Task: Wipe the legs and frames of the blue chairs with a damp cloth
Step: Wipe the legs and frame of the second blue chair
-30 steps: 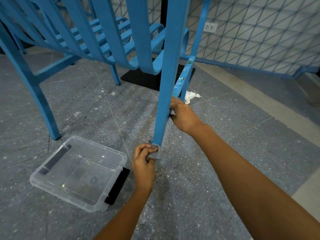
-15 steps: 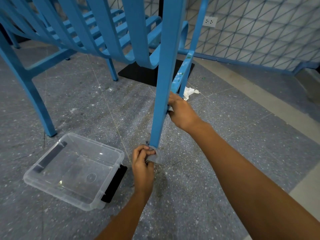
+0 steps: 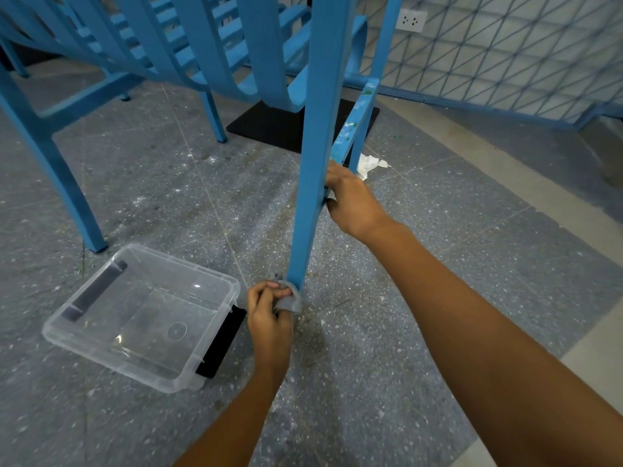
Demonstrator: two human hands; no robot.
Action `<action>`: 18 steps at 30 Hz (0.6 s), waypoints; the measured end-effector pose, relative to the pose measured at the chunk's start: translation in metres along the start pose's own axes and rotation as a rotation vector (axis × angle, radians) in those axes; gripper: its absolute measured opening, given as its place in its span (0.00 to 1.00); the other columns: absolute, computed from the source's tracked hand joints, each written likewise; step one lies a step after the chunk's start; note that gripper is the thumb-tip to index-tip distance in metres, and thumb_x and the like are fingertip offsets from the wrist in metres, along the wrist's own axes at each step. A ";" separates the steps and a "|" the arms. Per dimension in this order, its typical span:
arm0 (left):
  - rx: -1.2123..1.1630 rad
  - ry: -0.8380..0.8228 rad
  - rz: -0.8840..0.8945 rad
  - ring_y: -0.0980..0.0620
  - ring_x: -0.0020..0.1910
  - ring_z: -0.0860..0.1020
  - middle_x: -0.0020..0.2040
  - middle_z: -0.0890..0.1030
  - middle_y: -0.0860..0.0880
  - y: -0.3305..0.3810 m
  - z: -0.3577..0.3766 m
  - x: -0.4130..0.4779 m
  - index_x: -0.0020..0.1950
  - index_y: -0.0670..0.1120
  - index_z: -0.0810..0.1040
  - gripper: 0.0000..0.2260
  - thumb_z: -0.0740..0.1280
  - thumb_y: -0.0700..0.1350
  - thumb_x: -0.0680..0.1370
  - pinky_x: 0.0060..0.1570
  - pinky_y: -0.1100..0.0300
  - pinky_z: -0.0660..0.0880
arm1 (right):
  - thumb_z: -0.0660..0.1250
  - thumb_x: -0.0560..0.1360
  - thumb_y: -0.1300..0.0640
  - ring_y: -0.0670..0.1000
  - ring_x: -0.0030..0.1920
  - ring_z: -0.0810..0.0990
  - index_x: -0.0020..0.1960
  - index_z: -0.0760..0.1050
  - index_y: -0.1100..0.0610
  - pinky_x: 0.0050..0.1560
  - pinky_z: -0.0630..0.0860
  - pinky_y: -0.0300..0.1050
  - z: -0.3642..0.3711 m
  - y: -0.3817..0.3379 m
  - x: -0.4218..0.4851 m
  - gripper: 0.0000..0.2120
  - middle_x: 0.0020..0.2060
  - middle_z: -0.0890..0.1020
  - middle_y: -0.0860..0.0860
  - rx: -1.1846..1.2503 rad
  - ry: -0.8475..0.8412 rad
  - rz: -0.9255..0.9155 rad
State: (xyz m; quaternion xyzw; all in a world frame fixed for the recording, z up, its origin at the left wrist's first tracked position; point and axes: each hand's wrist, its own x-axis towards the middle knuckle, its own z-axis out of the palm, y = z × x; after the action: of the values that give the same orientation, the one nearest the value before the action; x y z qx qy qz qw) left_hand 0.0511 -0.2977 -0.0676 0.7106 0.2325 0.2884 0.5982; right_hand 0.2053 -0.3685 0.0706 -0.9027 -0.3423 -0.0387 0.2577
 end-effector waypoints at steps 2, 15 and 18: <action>-0.004 0.014 0.006 0.71 0.50 0.72 0.50 0.69 0.59 -0.001 0.002 -0.003 0.42 0.43 0.75 0.12 0.63 0.26 0.72 0.53 0.78 0.70 | 0.62 0.71 0.74 0.51 0.73 0.61 0.66 0.70 0.54 0.73 0.60 0.46 0.001 0.000 0.000 0.27 0.69 0.69 0.49 0.007 0.002 0.001; 0.115 -0.013 0.052 0.51 0.53 0.72 0.51 0.70 0.49 -0.028 0.017 -0.004 0.44 0.38 0.78 0.07 0.66 0.27 0.72 0.55 0.76 0.69 | 0.62 0.71 0.75 0.51 0.73 0.61 0.66 0.70 0.55 0.71 0.55 0.39 0.002 0.001 -0.001 0.28 0.69 0.69 0.49 0.030 0.029 -0.004; 0.070 -0.054 -0.036 0.54 0.48 0.74 0.49 0.71 0.50 -0.033 0.012 -0.006 0.39 0.44 0.76 0.11 0.66 0.28 0.72 0.51 0.71 0.74 | 0.62 0.71 0.75 0.50 0.73 0.61 0.66 0.71 0.55 0.71 0.55 0.39 0.002 0.001 -0.001 0.27 0.68 0.70 0.49 0.023 0.026 -0.009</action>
State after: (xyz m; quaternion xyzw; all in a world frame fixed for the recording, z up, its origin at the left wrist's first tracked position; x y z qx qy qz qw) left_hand 0.0556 -0.3050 -0.1024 0.7343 0.2391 0.2501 0.5840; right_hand 0.2051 -0.3683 0.0685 -0.8976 -0.3435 -0.0475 0.2721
